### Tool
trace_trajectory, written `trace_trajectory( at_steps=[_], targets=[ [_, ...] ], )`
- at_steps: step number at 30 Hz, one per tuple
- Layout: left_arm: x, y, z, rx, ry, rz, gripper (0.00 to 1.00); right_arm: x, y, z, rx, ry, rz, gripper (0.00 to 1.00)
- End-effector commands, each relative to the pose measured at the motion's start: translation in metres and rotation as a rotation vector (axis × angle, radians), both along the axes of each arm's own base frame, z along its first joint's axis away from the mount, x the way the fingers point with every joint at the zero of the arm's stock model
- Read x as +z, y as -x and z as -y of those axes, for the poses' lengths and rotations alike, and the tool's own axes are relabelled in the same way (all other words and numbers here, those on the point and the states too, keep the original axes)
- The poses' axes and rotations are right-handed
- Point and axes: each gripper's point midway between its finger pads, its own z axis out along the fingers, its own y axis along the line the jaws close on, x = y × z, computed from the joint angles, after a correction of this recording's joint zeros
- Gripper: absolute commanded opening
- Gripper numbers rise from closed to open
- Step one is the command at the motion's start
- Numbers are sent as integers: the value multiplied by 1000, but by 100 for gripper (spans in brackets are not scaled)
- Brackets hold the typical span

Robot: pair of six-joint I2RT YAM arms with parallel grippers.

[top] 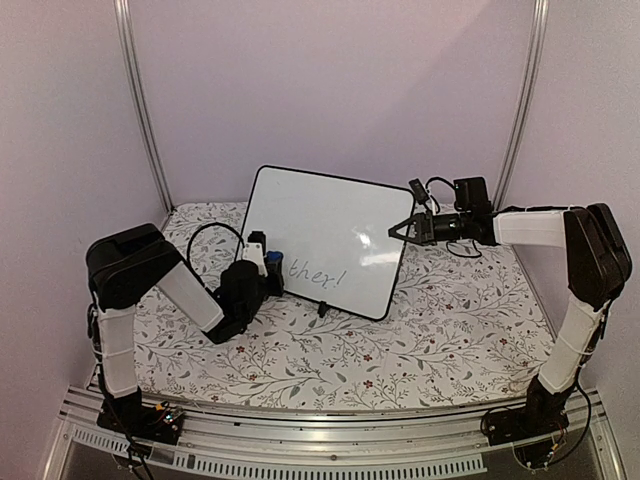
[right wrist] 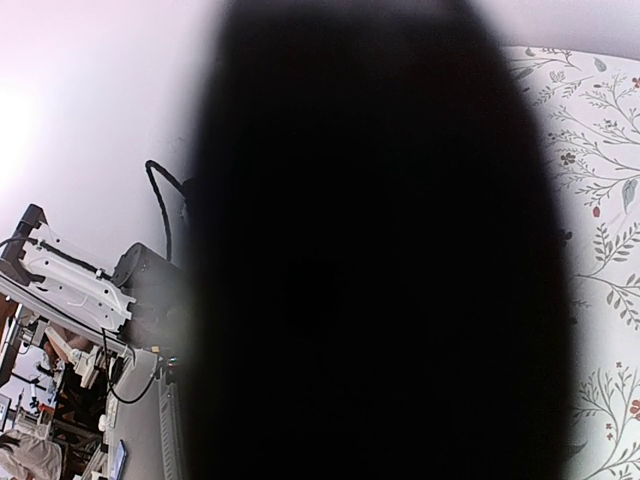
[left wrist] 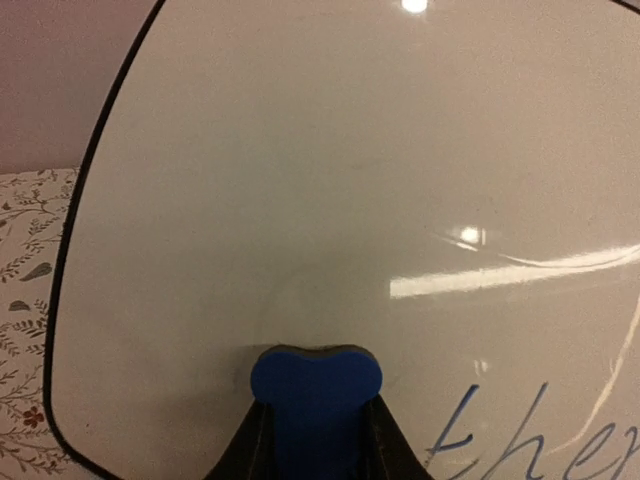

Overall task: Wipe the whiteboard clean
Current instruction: Erase the center of the whiteboard.

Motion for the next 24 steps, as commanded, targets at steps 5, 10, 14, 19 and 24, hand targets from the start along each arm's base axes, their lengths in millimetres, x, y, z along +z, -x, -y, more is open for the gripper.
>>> trace_trajectory(
  at_steps=[5,10,14,19,24],
  targets=[
    [-3,-19,-64,159,-72,-24,0,-41,49,-14,116,39,-229,1],
    [-6,-14,-34,36,-68,-26,0,-43,49,-14,117,39,-229,1],
    [-10,-3,1,-52,-72,-24,0,-43,49,-14,116,39,-231,1],
    [-20,12,31,-136,-58,-38,0,-42,49,-14,117,39,-229,0],
    [-28,18,40,-139,-64,-56,0,-43,49,-14,117,40,-232,1]
  ],
)
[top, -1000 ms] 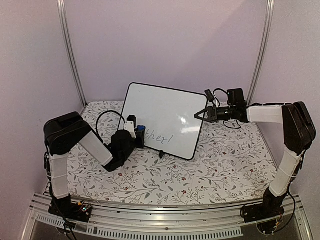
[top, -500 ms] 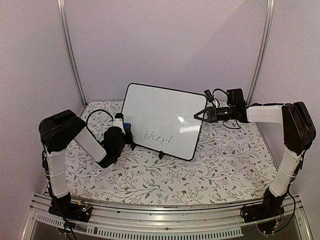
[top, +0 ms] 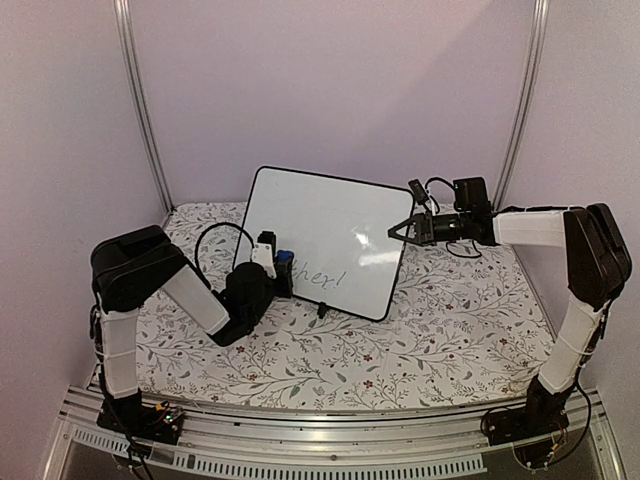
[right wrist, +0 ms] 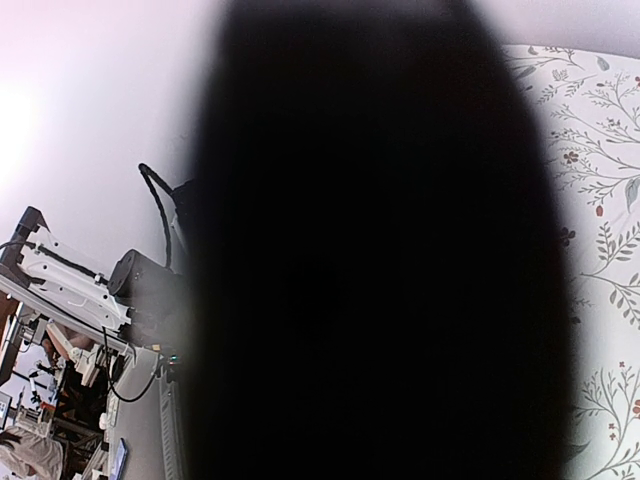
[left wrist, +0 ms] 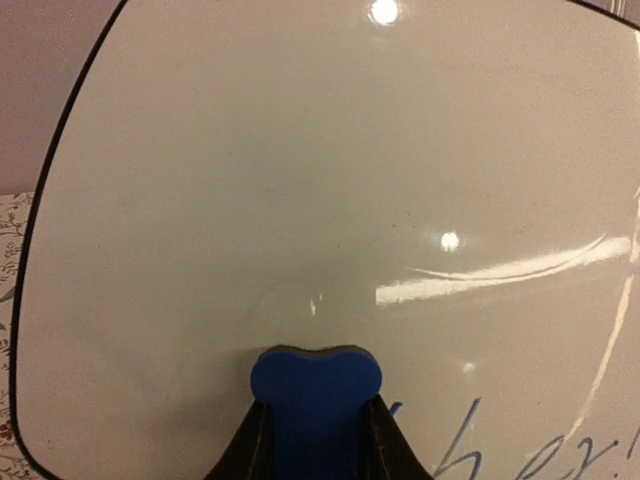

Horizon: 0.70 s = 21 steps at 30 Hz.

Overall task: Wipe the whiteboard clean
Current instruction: Erase the center of the whiteboard.

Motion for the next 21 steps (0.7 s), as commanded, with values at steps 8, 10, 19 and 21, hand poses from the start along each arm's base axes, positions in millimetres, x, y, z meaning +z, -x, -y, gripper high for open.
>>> trace_trajectory(
  at_steps=[8,10,19,21],
  targets=[
    [-37,-6,-44,127,-105,-116,0,-45,47,-12,108,44,-232,1],
    [-38,-9,-61,168,-116,-129,0,-44,48,-13,110,43,-229,1],
    [-36,-14,-57,98,-88,-127,0,-46,48,-13,111,43,-233,1],
    [-37,-11,-38,41,-82,-120,0,-46,47,-13,110,44,-235,1]
  ],
)
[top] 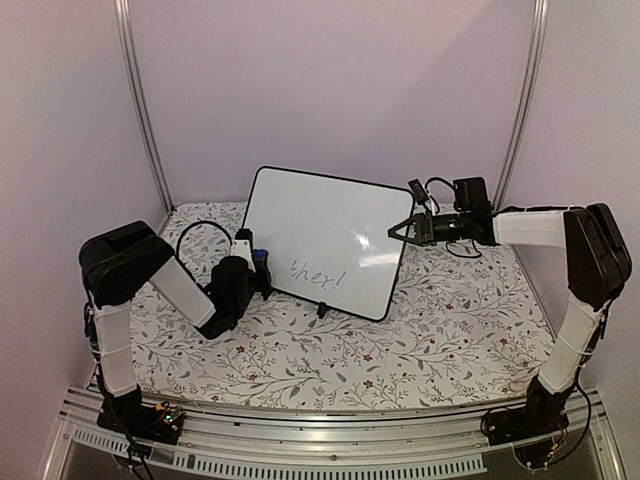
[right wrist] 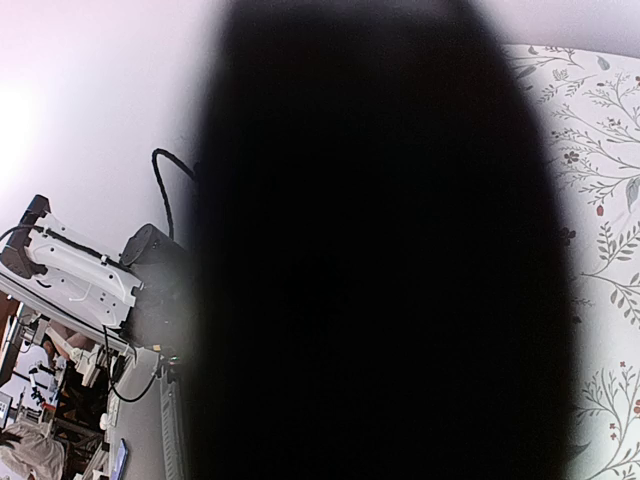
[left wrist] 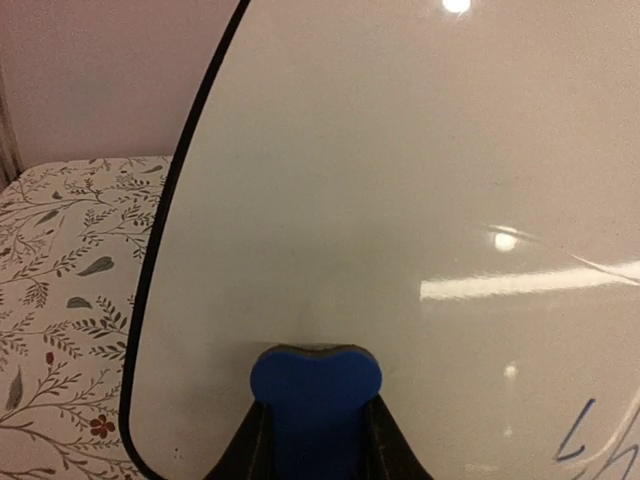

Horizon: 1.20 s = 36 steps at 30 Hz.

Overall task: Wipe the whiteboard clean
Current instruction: Erase the center of the whiteboard.

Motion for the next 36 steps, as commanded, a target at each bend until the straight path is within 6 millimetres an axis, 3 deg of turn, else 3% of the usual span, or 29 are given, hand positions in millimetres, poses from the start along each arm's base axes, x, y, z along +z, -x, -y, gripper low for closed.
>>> trace_trajectory(
  at_steps=[1,7,12,16,23,27,30,36],
  targets=[
    [-24,11,35,-143,-44,-65,0,-46,47,-12,110,44,-236,1],
    [-24,24,87,-275,-26,-51,0,-47,47,-12,109,44,-239,1],
    [-32,35,108,-319,-47,-63,0,-47,47,-13,110,44,-239,1],
    [-38,33,94,-265,-43,-89,0,-48,47,-13,110,45,-240,1],
    [-40,17,19,-38,-24,-139,0,-47,47,-13,111,45,-239,0],
    [-40,13,-1,-5,-33,-148,0,-48,47,-13,111,45,-240,0],
    [-40,12,5,-39,-26,-148,0,-48,47,-13,111,45,-239,1],
    [-42,23,51,-169,-22,-132,0,-49,47,-13,110,46,-239,1]
  ],
)
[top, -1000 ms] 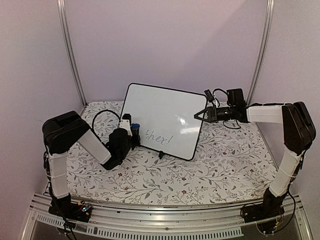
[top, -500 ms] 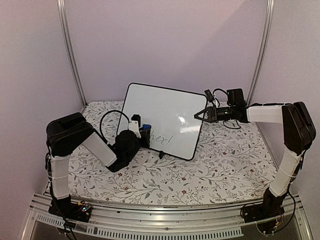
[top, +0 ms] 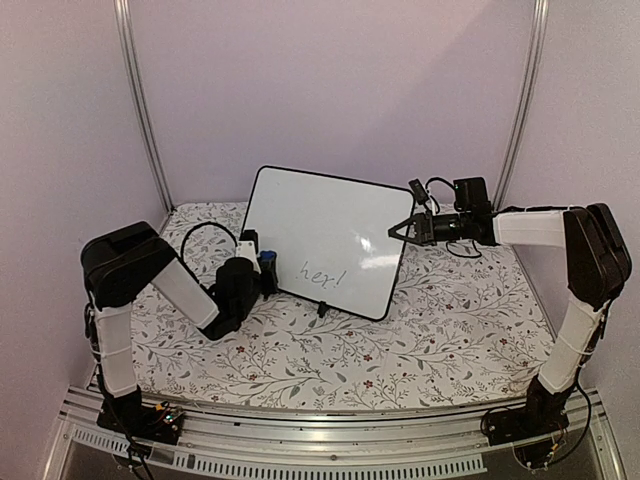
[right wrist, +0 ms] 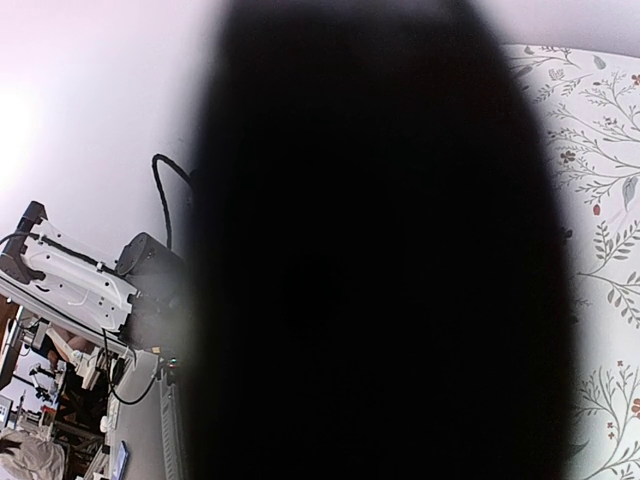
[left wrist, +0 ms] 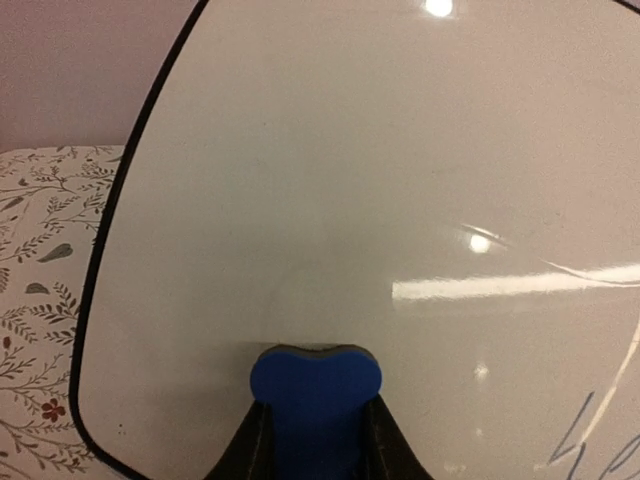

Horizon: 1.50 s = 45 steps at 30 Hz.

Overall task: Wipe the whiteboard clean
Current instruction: Erase the center of the whiteboard.

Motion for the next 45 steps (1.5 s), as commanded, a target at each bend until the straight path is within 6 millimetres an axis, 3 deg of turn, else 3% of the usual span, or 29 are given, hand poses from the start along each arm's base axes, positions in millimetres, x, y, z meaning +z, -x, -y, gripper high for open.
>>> trace_trajectory(
  at_steps=[1,8,13,16,23,28,32,41,45],
  targets=[
    [-42,19,37,-132,-97,-96,0,-48,49,-14,116,45,-237,1],
    [-49,37,77,-223,-67,-91,0,-49,50,-14,118,45,-240,1],
    [-48,40,83,-229,-63,-85,0,-49,50,-14,119,45,-242,0],
    [-47,36,71,-175,-67,-87,0,-49,50,-14,118,45,-241,0],
    [-44,22,11,-18,-57,-101,0,-49,49,-14,117,46,-238,1],
    [-39,14,-9,27,-68,-97,0,-49,50,-14,118,45,-239,1],
    [-35,12,10,-43,-50,-90,0,-49,49,-14,118,45,-237,1],
    [-33,29,93,-238,-88,-47,0,-51,50,-14,119,46,-246,1],
    [-38,35,109,-273,-102,-51,0,-51,50,-14,119,48,-245,1]
  ],
)
